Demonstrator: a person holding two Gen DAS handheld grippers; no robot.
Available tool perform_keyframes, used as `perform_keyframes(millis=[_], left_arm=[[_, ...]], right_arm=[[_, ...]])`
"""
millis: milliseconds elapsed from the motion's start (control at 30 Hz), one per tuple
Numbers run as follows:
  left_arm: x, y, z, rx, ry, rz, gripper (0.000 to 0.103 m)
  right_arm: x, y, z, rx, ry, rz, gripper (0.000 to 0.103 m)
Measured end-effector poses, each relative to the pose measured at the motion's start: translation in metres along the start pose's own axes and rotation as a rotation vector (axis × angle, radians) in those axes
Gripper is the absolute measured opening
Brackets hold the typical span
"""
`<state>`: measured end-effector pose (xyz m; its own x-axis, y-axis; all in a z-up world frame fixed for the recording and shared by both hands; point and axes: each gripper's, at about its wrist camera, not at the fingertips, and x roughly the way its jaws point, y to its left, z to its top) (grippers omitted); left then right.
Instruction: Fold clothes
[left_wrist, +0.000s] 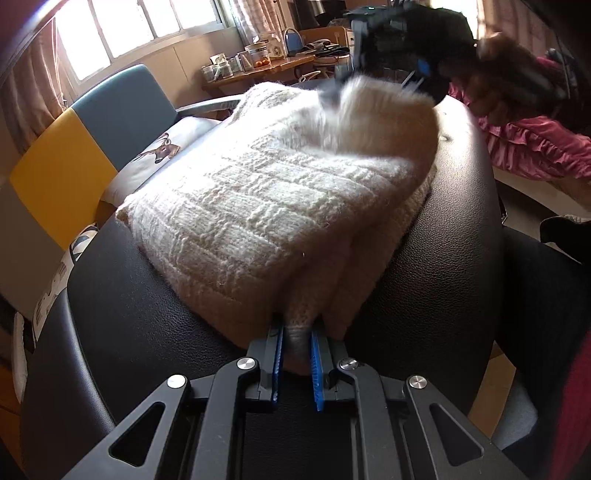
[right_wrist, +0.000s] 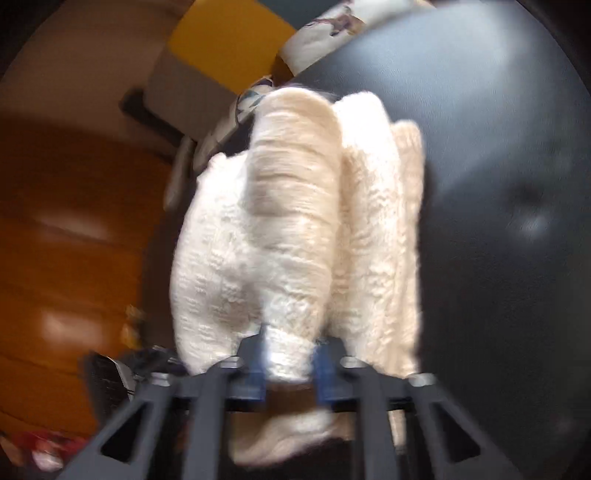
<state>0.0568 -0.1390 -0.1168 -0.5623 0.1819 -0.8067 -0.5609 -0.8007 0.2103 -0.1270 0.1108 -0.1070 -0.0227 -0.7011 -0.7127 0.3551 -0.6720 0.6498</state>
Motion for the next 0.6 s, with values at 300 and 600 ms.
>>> perform_keyframes(millis=[300,600], left_arm=[[0.001,0.005,-0.002,0.046,0.010,-0.028,0.013],[-0.010,0.011,-0.001,0.051,0.047,-0.079,0.011]], right_arm=[[0.013,0.006,0.021,-0.213,-0.043,-0.256,0.012],[0.006,-0.003,0.030,-0.151,-0.109,-0.140,0.024]])
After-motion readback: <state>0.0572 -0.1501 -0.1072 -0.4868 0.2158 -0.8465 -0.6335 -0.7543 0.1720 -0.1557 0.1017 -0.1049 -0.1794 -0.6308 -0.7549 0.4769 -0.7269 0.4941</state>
